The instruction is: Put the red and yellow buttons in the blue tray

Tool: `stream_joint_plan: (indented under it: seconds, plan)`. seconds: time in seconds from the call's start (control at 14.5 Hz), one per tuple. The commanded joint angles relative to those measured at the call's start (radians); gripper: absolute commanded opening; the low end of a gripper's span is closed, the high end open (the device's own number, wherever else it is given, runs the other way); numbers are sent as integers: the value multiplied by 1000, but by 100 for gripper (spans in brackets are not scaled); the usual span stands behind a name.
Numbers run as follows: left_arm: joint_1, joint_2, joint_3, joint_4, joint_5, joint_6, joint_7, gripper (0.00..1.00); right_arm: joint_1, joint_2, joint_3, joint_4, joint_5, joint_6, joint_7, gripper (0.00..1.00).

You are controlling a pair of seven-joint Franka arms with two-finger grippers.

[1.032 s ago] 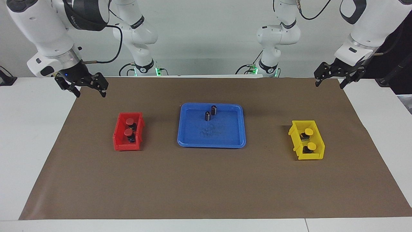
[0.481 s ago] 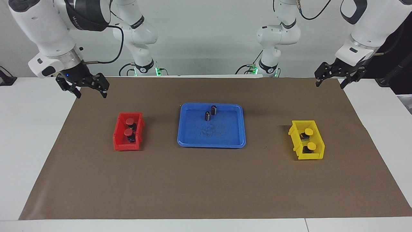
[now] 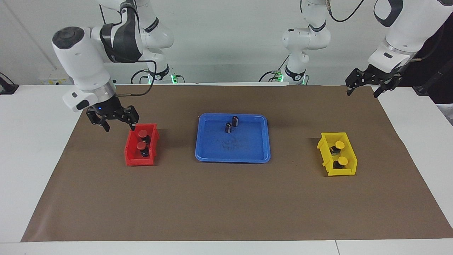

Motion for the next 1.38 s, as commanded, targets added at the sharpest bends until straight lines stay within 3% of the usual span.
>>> stream_joint_plan:
  seconds: [0.0, 0.21, 0.76, 1.31]
  plan:
    - [-2, -27, 5, -33, 8, 12, 7, 100, -1, -33, 3, -163, 15, 144, 9, 80]
    - [14, -27, 6, -35, 8, 12, 7, 100, 1, -36, 3, -270, 15, 256, 9, 71]
    - [16, -30, 8, -41, 8, 12, 6, 100, -5, -38, 3, -354, 15, 355, 0, 59]
    - [7, -29, 6, -43, 8, 33, -22, 100, -2, -26, 3, -357, 15, 368, -6, 59]
